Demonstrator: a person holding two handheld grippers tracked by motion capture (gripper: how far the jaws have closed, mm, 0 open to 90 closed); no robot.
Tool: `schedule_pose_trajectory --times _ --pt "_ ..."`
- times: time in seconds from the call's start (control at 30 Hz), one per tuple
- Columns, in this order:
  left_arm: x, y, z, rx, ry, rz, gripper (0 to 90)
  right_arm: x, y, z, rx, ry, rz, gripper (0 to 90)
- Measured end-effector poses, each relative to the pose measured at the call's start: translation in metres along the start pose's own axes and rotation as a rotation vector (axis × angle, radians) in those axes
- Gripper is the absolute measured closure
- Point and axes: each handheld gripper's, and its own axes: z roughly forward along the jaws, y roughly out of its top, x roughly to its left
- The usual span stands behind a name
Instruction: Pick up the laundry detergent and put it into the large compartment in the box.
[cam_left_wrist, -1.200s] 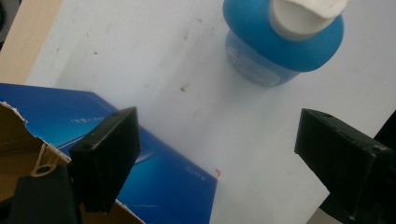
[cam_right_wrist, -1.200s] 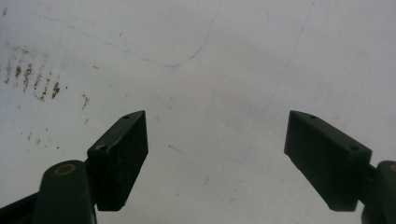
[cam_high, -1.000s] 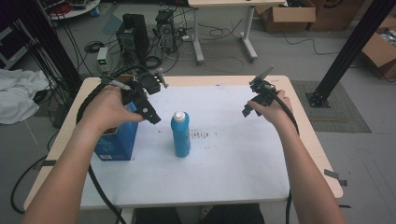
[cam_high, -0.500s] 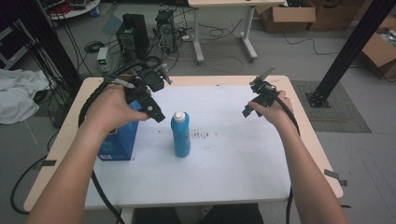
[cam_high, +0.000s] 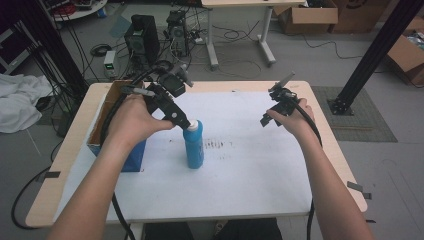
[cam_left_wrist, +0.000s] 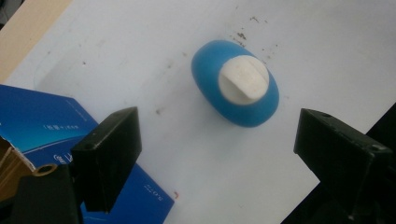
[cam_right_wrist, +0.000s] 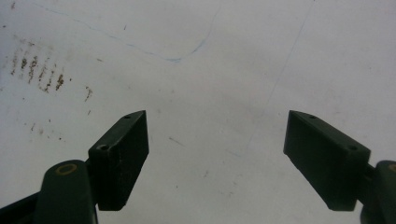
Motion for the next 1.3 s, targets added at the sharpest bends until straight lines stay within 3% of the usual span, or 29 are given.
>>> schedule_pose_trajectory --times 0.27,0.47,0.7,0.77,1.3 --pt "-0.007 0.006 0.009 -0.016 -0.007 -0.107 15.8 0.0 -0.001 0.002 0.002 0.006 -0.001 22.1" --pt "-0.01 0.011 0.014 -0.02 -0.005 -0.157 16.4 -0.001 -0.002 0.001 -0.003 0.012 0.002 22.1" --pt "-0.011 0.014 0.021 -0.041 -0.035 -0.233 17.1 -0.001 -0.002 0.0 -0.01 0.009 -0.001 22.0" --pt "-0.013 0.015 0.024 -0.039 -0.013 -0.238 16.9 0.0 -0.002 0.0 -0.011 0.008 -0.001 22.0" --pt "-0.021 0.015 0.055 -0.001 0.016 -0.277 18.3 0.002 -0.001 0.002 -0.014 0.011 -0.01 22.2"
